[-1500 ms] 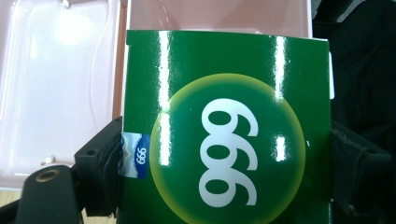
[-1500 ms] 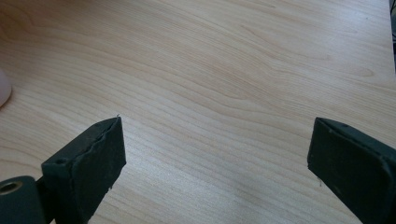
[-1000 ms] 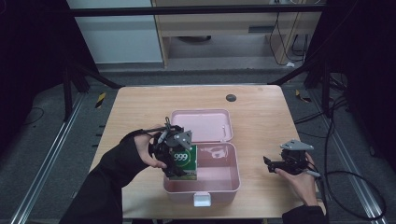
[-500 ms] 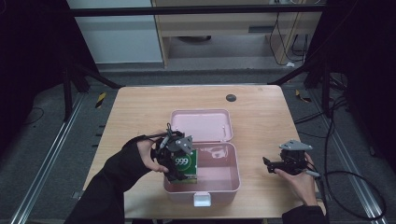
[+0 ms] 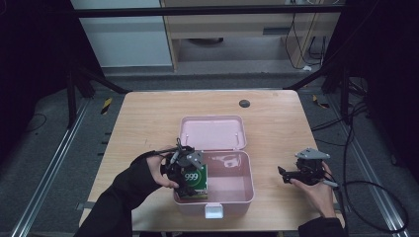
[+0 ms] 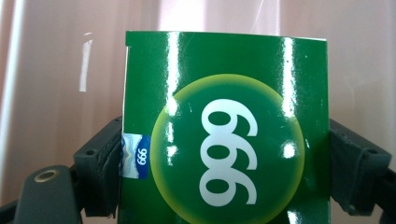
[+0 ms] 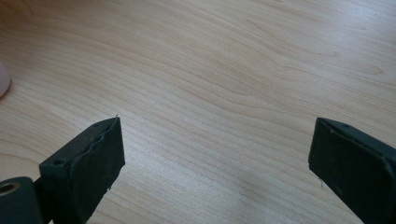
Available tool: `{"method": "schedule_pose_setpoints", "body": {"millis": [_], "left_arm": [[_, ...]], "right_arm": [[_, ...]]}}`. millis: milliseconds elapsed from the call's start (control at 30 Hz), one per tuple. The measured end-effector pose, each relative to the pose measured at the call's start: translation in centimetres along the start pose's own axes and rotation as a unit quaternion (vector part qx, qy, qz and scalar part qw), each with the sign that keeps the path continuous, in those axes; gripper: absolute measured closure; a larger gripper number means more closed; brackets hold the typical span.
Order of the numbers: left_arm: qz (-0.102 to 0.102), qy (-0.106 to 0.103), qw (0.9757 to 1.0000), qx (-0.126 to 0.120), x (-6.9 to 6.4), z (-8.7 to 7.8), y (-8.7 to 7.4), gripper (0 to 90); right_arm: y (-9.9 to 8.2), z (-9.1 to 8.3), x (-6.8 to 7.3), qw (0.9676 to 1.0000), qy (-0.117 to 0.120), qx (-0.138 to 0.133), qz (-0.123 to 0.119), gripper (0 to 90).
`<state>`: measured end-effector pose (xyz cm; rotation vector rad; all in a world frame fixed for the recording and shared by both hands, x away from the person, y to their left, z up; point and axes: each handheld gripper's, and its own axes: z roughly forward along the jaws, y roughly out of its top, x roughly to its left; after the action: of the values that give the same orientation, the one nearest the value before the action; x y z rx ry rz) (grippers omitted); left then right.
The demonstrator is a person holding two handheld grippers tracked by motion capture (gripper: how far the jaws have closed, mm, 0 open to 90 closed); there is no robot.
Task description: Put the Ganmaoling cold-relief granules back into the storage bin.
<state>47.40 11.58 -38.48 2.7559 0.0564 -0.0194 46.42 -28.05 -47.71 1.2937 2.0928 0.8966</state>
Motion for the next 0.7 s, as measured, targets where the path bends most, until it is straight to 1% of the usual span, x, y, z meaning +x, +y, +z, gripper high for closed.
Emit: {"method": "schedule_pose_setpoints", "body": {"millis": [100,133,333,400,467,533,567,633,700], "left_arm": [[-0.002,-0.001,1.0000,0.000,0.0,0.2,-0.2,13.1],[-0.001,-0.001,1.0000,0.002,0.0,0.3,-0.2,13.1],[0.000,0.000,0.9999,0.015,0.0,0.7,-0.1,12.2],[-0.005,-0.004,1.0000,-0.005,0.1,0.2,-0.1,11.2],[-0.009,-0.001,0.9997,-0.023,0.0,-0.5,-0.1,11.4],[-0.009,0.002,0.9996,-0.026,0.0,-0.8,-0.1,11.6],[-0.007,0.011,0.9994,-0.032,-0.1,-1.4,-0.1,11.8],[-0.007,0.015,0.9992,-0.036,-0.3,-1.7,-0.2,12.6],[-0.006,0.024,0.9986,-0.046,-0.5,-2.4,-0.3,13.2]], "right_arm": [[0.0,0.0,0.0,1.0000,0.000,-0.002,0.000,3.6],[0.0,0.0,0.0,1.0000,0.001,-0.001,0.003,3.6],[0.0,0.0,0.0,1.0000,0.000,-0.001,0.002,3.4],[0.0,0.0,0.0,1.0000,-0.001,-0.001,0.001,3.2],[0.0,0.0,0.0,1.0000,0.001,0.001,0.004,3.0],[0.0,0.0,0.0,1.0000,0.001,0.000,0.004,3.1],[0.0,0.0,0.0,1.0000,0.000,0.000,0.001,3.1],[0.0,0.0,-0.1,1.0000,0.000,-0.001,0.001,3.1],[0.0,-0.1,-0.1,1.0000,0.000,0.000,0.002,3.2]]}}
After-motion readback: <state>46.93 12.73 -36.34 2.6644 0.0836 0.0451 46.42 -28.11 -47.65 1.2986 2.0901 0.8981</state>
